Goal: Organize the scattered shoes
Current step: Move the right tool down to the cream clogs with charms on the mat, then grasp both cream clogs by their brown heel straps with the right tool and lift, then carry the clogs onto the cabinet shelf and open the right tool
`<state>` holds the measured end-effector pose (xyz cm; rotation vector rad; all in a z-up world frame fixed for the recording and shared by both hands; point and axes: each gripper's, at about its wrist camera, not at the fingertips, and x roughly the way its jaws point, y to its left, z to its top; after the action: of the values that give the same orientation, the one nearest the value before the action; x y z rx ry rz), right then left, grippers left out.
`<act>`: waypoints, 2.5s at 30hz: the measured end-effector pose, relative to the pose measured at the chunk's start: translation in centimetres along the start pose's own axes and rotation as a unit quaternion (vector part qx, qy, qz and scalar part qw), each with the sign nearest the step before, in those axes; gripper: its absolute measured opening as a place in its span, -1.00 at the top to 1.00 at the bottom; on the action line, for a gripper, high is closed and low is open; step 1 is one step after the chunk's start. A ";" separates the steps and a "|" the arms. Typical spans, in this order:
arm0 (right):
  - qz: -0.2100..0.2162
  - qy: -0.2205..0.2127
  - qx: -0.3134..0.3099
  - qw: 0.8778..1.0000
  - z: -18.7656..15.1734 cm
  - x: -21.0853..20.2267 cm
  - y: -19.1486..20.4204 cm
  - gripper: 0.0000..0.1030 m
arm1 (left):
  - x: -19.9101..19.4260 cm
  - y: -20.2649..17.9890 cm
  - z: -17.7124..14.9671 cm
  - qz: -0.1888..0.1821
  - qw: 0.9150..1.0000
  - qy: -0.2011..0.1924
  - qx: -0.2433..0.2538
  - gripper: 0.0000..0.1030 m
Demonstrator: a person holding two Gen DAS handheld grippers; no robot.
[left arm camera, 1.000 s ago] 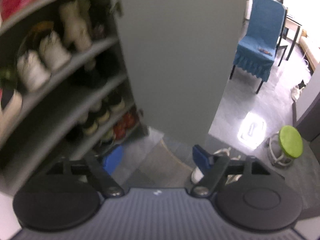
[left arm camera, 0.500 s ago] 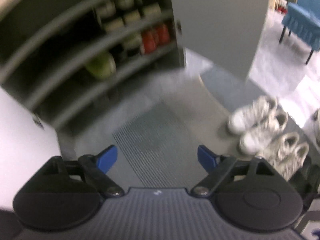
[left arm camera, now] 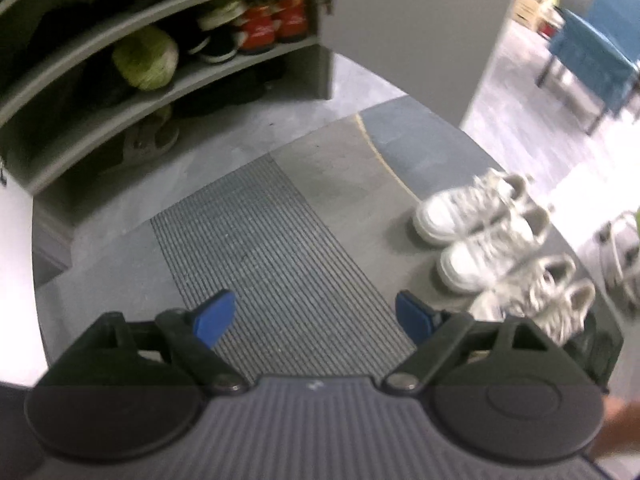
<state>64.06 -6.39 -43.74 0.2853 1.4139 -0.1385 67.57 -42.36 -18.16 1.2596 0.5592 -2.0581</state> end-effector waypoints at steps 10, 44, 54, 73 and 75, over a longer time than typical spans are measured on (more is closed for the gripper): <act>0.032 -0.103 0.011 0.994 0.3 -1.1 -1.8 0.20 | 3.6 2.7 0.5 0.016 0.997 0.063 -0.033 -0.73; -0.137 -0.137 0.567 0.801 2.3 -24.8 -25.1 0.37 | -2.2 13.3 9.0 0.171 0.976 -0.010 -0.134 -0.73; -0.191 -0.264 0.713 0.620 7.5 -36.4 -31.2 0.36 | -10.6 18.3 10.6 0.198 0.970 -0.047 -0.136 -0.76; -0.383 -0.370 0.601 0.596 14.6 -52.9 -63.1 0.37 | -14.9 23.6 12.4 0.149 0.961 -0.067 -0.222 -0.74; -0.387 -0.369 0.602 0.593 14.9 -53.5 -65.1 0.37 | -15.1 23.6 12.5 0.139 0.962 -0.066 -0.225 -0.74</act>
<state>52.74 -76.88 3.45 0.5951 0.2789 -1.7892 81.77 -62.25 0.42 0.8693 0.6971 -1.6471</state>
